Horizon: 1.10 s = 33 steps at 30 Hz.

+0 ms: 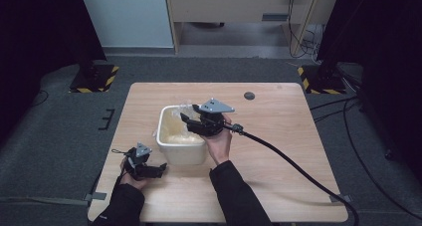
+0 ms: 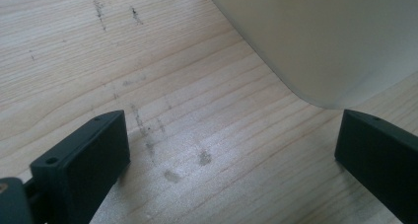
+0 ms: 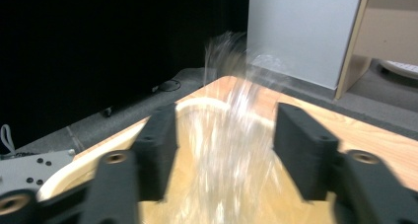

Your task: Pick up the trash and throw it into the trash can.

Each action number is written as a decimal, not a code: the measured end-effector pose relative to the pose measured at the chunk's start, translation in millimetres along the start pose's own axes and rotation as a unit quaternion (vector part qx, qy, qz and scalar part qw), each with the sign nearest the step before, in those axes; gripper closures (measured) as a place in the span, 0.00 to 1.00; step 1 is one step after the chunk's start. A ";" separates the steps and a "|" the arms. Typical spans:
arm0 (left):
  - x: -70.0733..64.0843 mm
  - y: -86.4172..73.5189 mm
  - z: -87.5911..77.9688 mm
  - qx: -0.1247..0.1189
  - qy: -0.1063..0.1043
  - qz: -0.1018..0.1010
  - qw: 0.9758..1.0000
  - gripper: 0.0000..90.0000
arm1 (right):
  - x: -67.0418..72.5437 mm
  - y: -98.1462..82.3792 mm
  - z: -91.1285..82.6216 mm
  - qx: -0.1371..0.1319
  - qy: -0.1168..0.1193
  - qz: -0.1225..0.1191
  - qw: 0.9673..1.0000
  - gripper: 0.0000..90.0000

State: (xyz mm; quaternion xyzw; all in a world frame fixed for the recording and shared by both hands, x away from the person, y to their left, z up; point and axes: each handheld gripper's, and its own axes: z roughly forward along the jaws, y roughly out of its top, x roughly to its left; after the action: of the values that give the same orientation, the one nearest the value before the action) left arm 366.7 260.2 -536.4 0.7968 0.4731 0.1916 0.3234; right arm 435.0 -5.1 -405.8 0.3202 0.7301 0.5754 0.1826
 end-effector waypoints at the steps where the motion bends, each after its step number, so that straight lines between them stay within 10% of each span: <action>1: 0.0 0.0 0.0 0.000 0.000 0.000 1.000 0.00 | 0.0 -1.1 1.1 0.001 0.001 0.000 1.000 0.41; 17: 0.0 -0.1 0.0 0.000 0.000 0.000 1.000 0.00 | -8.8 31.4 -40.5 -0.042 -0.034 -0.029 0.998 0.15; 33: -0.1 0.0 0.0 0.000 0.000 0.000 1.000 0.00 | -29.8 -2.8 -98.5 -0.033 -0.063 0.001 0.997 0.06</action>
State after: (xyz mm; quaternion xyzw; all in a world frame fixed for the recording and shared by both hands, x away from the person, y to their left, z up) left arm 366.6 260.2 -536.5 0.7967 0.4730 0.1919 0.3235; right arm 393.5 -96.9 -384.7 0.3505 0.6976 0.5777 0.2382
